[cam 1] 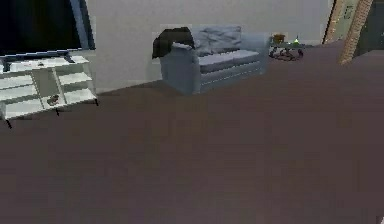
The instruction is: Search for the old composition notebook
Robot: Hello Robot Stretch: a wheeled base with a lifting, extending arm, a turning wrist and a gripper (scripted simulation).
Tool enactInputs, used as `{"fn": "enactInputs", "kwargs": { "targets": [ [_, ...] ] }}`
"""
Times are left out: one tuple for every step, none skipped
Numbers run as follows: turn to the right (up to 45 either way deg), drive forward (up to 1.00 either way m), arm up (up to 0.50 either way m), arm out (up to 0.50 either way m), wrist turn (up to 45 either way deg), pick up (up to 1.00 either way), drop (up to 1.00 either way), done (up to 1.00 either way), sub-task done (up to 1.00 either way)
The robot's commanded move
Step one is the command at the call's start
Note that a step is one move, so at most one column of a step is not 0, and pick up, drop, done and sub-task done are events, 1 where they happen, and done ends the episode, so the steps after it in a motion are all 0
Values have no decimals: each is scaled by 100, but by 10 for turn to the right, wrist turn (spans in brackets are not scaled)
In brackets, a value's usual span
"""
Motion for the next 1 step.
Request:
{"fn": "enactInputs", "kwargs": {
  "targets": [
    [0,45,0,0,0,0,0,0,0]
  ]
}}
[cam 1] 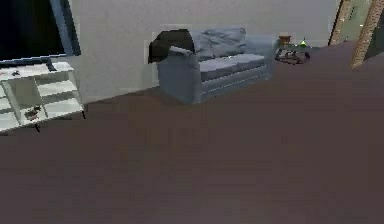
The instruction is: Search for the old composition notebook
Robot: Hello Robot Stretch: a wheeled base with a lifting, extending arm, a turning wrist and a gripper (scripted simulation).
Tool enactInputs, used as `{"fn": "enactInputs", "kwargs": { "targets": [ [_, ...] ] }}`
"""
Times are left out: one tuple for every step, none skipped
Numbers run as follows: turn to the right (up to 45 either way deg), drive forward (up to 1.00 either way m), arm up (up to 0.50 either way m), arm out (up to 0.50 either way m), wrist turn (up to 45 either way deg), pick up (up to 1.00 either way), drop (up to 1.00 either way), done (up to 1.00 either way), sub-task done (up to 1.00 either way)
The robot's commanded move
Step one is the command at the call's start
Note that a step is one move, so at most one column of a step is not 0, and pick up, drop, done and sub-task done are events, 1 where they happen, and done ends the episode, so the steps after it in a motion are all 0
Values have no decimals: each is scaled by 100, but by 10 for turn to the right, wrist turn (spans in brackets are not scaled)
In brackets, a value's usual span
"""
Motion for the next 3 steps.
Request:
{"fn": "enactInputs", "kwargs": {
  "targets": [
    [330,0,0,0,0,0,0,0,0],
    [0,100,0,0,0,0,0,0,0],
    [0,100,0,0,0,0,0,0,0]
  ]
}}
